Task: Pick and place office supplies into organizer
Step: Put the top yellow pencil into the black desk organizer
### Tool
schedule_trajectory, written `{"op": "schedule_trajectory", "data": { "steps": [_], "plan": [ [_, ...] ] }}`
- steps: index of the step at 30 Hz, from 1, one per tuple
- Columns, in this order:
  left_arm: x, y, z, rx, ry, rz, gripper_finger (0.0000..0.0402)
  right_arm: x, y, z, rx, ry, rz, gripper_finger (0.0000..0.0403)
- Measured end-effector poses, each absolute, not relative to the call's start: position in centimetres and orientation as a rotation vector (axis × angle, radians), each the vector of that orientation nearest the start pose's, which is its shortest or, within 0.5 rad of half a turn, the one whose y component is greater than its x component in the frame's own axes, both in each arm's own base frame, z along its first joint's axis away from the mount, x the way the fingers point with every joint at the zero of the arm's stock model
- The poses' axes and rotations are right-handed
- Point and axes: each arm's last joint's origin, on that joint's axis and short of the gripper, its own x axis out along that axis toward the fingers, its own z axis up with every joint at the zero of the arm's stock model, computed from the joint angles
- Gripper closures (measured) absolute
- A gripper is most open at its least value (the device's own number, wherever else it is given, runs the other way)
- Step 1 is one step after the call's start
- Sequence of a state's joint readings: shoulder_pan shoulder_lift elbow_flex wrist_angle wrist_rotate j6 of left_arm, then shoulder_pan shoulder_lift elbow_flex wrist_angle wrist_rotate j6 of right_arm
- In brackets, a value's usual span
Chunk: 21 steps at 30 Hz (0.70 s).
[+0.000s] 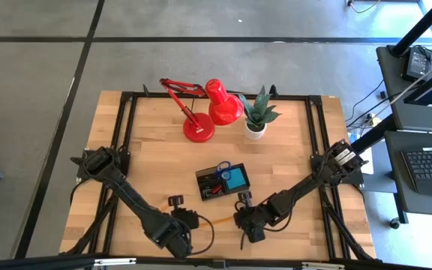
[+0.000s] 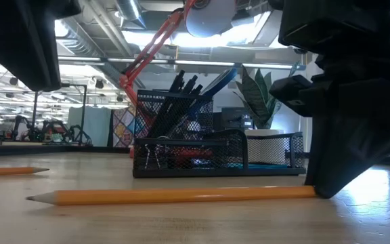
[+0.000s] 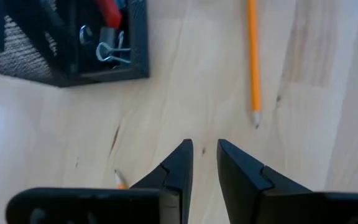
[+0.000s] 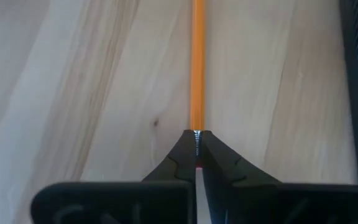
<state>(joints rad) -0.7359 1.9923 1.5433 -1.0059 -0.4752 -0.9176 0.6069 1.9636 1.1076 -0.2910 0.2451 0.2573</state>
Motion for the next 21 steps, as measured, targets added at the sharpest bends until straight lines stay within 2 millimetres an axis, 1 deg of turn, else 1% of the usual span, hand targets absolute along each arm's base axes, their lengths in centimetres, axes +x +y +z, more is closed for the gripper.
{"op": "schedule_trajectory", "data": {
  "steps": [6,14,21],
  "plan": [
    [29.4,-25.0,19.9,0.009,1.127,0.34,0.0338,30.6,19.6,11.4,-0.215,1.14,0.214,0.0389],
    [29.4,-24.8,19.9,0.011,1.13,0.346,0.0338,30.0,19.1,12.1,-0.282,1.291,0.203,0.0389],
    [29.7,-24.5,20.0,0.003,1.13,0.356,0.0338,29.5,18.8,12.1,-0.289,1.365,0.223,0.0389]
  ]
}}
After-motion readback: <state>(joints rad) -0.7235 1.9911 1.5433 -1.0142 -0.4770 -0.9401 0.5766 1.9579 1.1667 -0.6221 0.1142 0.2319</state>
